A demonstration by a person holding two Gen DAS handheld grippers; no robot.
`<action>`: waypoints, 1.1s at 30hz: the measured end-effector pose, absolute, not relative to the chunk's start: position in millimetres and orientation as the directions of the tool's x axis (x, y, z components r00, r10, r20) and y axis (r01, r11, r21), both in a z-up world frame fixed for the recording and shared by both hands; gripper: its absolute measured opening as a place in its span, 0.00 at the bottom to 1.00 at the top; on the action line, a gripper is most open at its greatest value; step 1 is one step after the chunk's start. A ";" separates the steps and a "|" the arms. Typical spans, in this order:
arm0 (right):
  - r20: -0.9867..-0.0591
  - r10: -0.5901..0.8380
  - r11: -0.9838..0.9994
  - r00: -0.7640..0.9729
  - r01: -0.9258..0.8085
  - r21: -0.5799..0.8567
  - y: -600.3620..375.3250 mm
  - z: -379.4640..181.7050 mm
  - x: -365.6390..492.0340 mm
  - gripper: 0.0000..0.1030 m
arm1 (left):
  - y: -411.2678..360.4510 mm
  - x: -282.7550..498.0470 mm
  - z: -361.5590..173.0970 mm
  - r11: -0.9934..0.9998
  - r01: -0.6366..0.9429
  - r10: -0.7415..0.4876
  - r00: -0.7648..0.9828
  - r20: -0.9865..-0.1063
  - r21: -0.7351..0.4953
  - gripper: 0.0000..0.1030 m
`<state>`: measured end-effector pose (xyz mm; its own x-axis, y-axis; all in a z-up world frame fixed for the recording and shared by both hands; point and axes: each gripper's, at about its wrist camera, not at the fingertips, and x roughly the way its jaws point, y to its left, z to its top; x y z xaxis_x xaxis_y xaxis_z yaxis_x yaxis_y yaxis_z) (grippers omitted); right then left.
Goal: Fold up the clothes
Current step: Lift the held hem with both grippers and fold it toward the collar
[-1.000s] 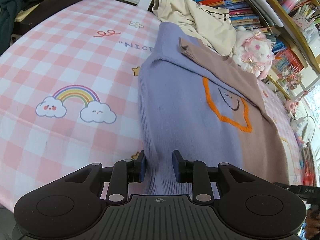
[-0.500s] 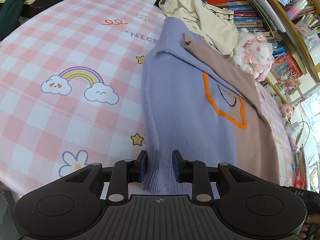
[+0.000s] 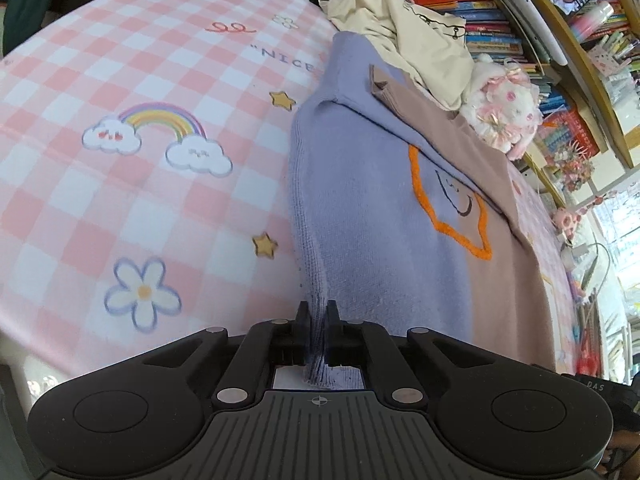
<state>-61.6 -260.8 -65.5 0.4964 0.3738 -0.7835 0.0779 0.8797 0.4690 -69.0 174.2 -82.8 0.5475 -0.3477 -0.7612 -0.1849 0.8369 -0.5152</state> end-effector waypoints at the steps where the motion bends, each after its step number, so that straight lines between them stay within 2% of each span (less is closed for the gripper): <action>1: -0.783 0.374 0.879 0.498 0.080 0.471 -263.1 -65.1 -64.0 0.06 | 173.0 -72.9 -82.9 0.832 -0.186 -0.355 0.547 -0.758 -0.523 0.04; 8: -0.767 0.395 0.860 0.505 0.090 0.502 -283.5 -60.3 -95.0 0.06 | 163.8 -107.3 -81.8 0.788 -0.210 -0.388 0.559 -0.733 -0.578 0.04; 26: -0.766 0.455 0.833 0.454 0.089 0.547 -312.1 -64.9 -171.8 0.06 | 149.3 -186.5 -84.0 0.734 -0.276 -0.406 0.554 -0.726 -0.621 0.04; 33: -0.594 0.561 0.684 0.577 0.083 0.725 -330.9 -26.0 -153.9 0.06 | 164.2 -175.7 -54.9 0.560 -0.215 -0.470 0.713 -0.520 -0.800 0.04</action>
<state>-153.9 -330.9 -26.0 0.5770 0.5606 -0.5940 0.0826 0.6835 0.7252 -175.7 164.2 -54.9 0.7128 -0.4702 -0.5205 -0.2145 0.5604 -0.8000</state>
